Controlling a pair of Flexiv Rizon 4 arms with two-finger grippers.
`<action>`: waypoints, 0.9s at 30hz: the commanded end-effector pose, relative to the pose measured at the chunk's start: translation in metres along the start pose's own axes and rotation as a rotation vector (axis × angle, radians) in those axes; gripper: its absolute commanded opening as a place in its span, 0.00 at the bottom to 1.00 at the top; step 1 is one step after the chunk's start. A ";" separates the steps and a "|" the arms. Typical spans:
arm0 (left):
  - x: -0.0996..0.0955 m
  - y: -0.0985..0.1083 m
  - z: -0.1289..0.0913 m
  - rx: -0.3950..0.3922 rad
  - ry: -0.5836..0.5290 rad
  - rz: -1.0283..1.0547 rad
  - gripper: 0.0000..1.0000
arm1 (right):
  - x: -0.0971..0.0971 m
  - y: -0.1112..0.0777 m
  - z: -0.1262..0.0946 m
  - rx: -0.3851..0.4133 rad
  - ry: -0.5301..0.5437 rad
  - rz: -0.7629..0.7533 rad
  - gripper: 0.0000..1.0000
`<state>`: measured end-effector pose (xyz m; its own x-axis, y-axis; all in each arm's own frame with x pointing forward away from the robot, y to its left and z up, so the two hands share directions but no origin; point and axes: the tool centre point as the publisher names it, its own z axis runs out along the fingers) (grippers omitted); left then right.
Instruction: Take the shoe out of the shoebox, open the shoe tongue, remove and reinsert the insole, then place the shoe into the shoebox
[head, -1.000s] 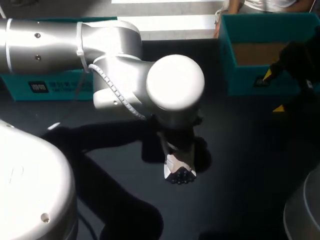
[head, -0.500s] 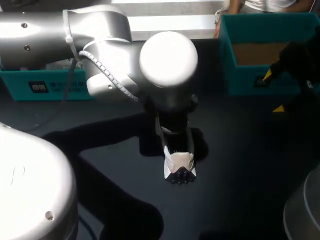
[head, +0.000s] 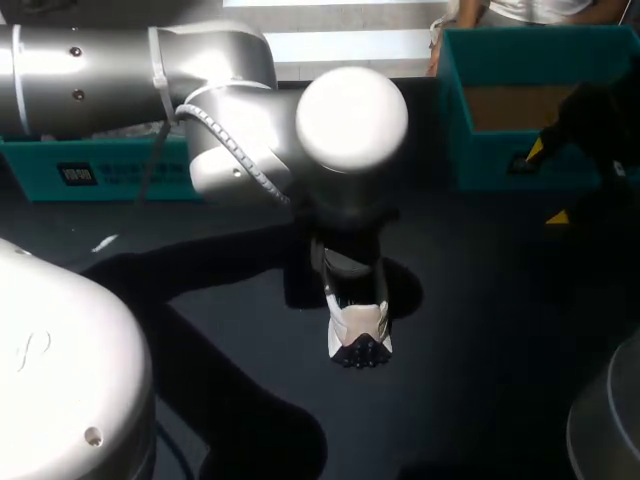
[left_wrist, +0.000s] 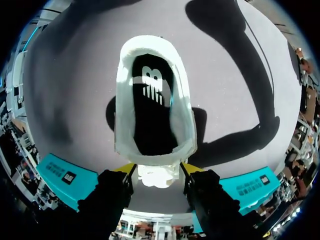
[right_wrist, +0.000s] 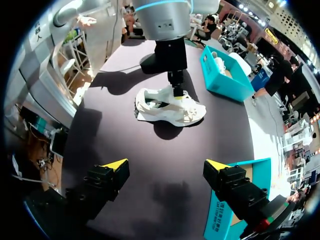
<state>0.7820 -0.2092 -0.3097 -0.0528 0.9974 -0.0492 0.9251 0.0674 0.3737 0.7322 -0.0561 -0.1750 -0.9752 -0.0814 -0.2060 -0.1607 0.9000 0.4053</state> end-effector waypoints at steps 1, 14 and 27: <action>0.001 -0.003 0.004 0.007 0.004 0.012 0.53 | -0.002 0.001 0.001 0.003 0.003 0.001 1.00; -0.005 -0.015 0.007 0.037 -0.006 0.018 0.57 | -0.002 0.001 0.001 0.003 0.003 0.001 1.00; -0.005 -0.027 -0.009 -0.052 0.036 -0.327 0.56 | -0.002 0.001 0.001 0.003 0.003 0.001 1.00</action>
<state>0.7613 -0.2135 -0.3219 -0.2221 0.9701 -0.0974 0.9159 0.2418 0.3205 0.7322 -0.0561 -0.1750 -0.9752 -0.0814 -0.2060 -0.1607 0.9000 0.4052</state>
